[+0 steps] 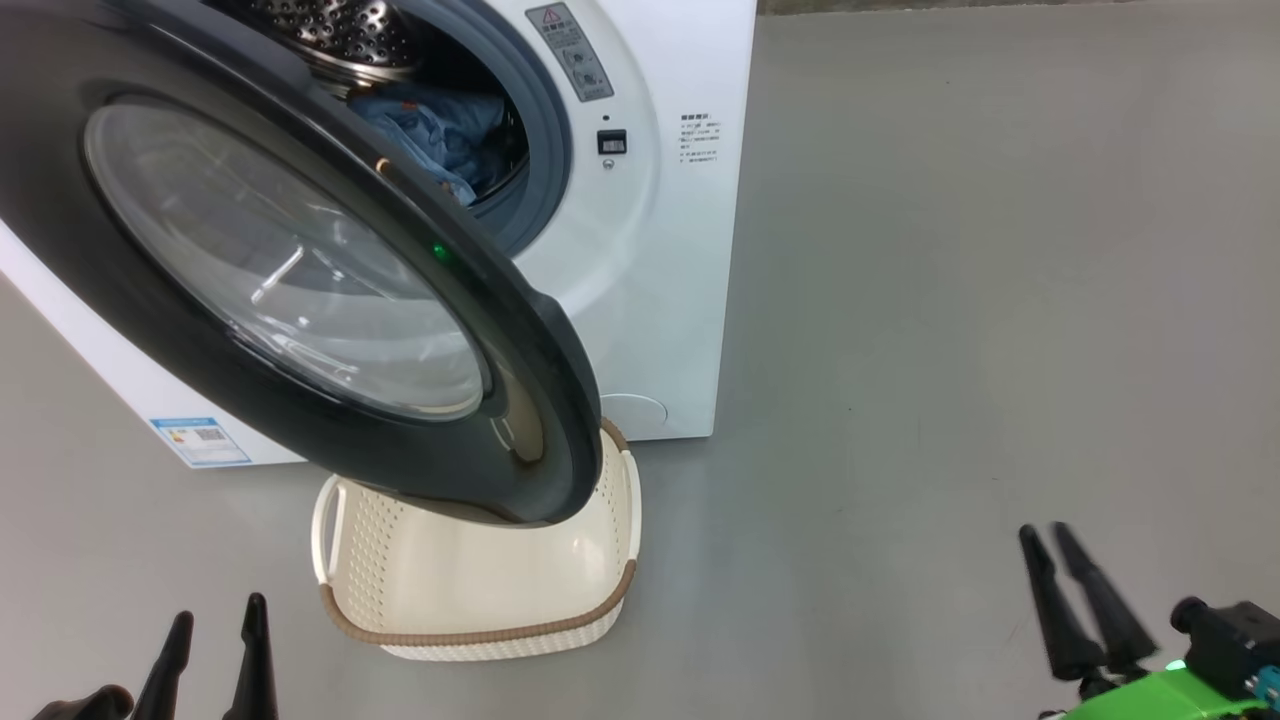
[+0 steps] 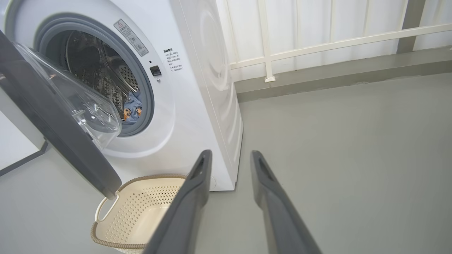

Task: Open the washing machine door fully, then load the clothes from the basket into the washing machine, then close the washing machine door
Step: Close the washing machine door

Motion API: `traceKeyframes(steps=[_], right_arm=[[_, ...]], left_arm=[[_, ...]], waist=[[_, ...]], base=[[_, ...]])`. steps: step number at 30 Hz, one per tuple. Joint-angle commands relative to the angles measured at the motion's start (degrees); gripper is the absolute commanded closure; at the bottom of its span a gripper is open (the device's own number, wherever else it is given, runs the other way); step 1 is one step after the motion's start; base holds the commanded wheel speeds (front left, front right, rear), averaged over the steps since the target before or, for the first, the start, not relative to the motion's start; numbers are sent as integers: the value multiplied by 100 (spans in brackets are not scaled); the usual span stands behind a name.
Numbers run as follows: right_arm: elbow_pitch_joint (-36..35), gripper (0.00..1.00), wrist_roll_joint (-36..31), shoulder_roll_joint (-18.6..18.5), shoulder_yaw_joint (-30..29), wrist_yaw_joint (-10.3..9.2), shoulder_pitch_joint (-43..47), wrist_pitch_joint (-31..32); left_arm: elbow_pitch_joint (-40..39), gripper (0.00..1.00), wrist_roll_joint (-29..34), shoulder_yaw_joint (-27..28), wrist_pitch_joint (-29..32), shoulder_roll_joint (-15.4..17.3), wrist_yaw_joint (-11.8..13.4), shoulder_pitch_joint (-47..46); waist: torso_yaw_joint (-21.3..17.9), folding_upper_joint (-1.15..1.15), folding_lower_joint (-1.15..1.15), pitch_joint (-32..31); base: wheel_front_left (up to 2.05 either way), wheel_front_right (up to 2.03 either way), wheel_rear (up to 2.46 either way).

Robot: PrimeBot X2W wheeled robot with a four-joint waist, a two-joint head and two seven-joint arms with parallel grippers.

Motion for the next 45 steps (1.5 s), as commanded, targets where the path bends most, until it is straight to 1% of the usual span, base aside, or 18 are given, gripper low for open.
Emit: traceKeyframes(steps=[1, 9, 18, 22, 26, 28, 29, 32, 36, 37, 45], right_arm=[[-122, 100, 48, -97, 164, 16, -189, -28], [-275, 100, 116, 137, 458, 16, -966, -28], [-975, 100, 171, 446, 925, 16, -2047, -28], [-1396, 100, 151, 514, 1332, 16, -2329, -28], [-1597, 100, 165, 486, 1985, 16, -2428, -28], [-1578, 100, 168, 427, 2357, 16, -2447, -28], [-1501, 100, 217, 406, 2668, 16, -2451, -28], [-1239, 100, 286, 370, 3116, 16, -2429, -28], [-875, 100, 405, 323, 3375, 16, -2369, -28], [-875, 100, 405, 323, 3375, 16, -2369, -28], [-107, 100, 531, 280, 3687, 16, -2428, -28]], left_arm=[[-155, 0, 18, 197, -60, 86, -10, -167], [-236, 0, -1, 216, -60, 57, -10, -218], [-373, 0, 2, 95, -60, 16, -10, -288], [-438, 0, 7, 64, -60, -29, -10, -305], [-484, 0, 22, 28, -60, -72, -10, -270], [-507, 0, 36, -8, -60, -92, -10, -239], [-512, 0, 40, -28, -60, -109, -10, -207], [-508, 0, 36, -68, -60, -149, -10, -168], [-490, 0, 22, -160, -60, -193, -10, -189], [-490, 0, 22, -160, -60, -193, -10, -189], [-426, 0, -45, -345, -60, -239, -10, -333]], waist=[[9, 0, 0, 3], [87, 0, 0, 16], [383, 0, 0, 11], [540, 0, 0, 3], [654, 0, 0, -16], [709, 0, 0, -21], [749, 0, 0, -24], [831, 0, 0, -19], [940, 0, 0, 30], [940, 0, 0, 30], [1097, 0, 0, 196]], base=[[0, 0, 0], [0, 0, 0], [0, 0, 0], [0, 0, 0], [0, 0, 0], [0, 0, 0], [0, 0, 0], [0, 0, 0], [0, 0, 0], [0, 0, 0], [0, 0, 0]])
